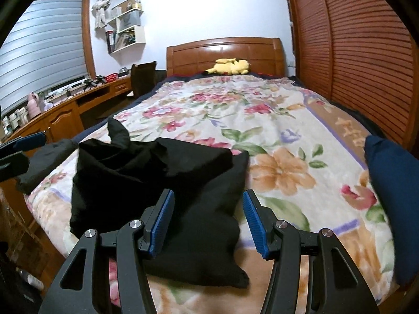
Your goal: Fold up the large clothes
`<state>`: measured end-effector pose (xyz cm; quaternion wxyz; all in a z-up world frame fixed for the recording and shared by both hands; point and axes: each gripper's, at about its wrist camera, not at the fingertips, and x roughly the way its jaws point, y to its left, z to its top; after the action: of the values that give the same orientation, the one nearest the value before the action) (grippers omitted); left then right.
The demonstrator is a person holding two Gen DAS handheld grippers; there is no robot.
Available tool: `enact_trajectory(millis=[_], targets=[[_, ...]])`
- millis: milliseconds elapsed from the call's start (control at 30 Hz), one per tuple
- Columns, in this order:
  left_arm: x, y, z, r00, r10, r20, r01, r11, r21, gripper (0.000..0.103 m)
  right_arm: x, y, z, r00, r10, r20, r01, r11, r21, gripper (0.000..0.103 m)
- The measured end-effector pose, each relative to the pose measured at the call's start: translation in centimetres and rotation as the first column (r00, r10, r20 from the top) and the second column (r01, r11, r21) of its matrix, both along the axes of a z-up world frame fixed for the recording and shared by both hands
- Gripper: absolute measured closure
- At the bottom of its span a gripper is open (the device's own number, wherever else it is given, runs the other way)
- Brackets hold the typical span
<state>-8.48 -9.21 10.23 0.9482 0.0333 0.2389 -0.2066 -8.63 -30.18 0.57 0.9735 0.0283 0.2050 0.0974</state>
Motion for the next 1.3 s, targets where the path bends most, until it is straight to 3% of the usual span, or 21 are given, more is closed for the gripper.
enact_trajectory(millis=[267,500,667,800,867,900,933,1067,1300], targets=[[0.0,6.8,-2.4,0.992,0.123,-0.027,-0.123,0.992,0.005,0.021,0.5,2.8,2.3,0.996,0.059,0.061,-0.057,0.998,-0.026,0.047],[-0.4,10.1,-4.3,0.982,0.182,-0.041,-0.182,0.983,0.012,0.021,2.8,7.1,4.7,0.986,0.152,0.066,-0.15,0.988,-0.035,0.047],[-0.5,11.5,-5.3,0.979,0.196,-0.058,-0.196,0.981,0.003,0.021,6.8,11.3,5.6,0.976,0.218,-0.03,-0.219,0.971,-0.092,0.043],[-1.1,11.9,-5.9,0.978,0.198,-0.065,-0.199,0.98,-0.005,0.021,10.6,13.1,3.2,0.953,0.214,-0.215,-0.249,0.957,-0.149,0.043],[-1.1,11.9,-6.2,0.978,0.196,-0.067,-0.196,0.981,0.0,0.021,11.5,12.9,2.0,0.944,0.218,-0.249,-0.265,0.948,-0.174,0.054],[-1.1,11.8,-6.2,0.978,0.195,-0.067,-0.196,0.981,0.003,0.021,11.6,12.5,1.7,0.94,0.235,-0.247,-0.28,0.946,-0.164,0.076],[-1.1,11.8,-6.3,0.978,0.195,-0.069,-0.195,0.981,0.006,0.021,11.6,12.0,1.6,0.938,0.249,-0.241,-0.29,0.944,-0.156,0.089],[-1.1,11.6,-6.6,0.978,0.193,-0.075,-0.193,0.981,0.01,0.021,10.1,10.4,1.9,0.951,0.261,-0.165,-0.289,0.94,-0.179,0.096],[-1.0,10.2,-6.6,0.983,0.169,-0.073,-0.168,0.986,0.015,0.021,5.3,6.7,2.6,0.988,0.155,-0.007,-0.153,0.97,-0.189,0.098]])
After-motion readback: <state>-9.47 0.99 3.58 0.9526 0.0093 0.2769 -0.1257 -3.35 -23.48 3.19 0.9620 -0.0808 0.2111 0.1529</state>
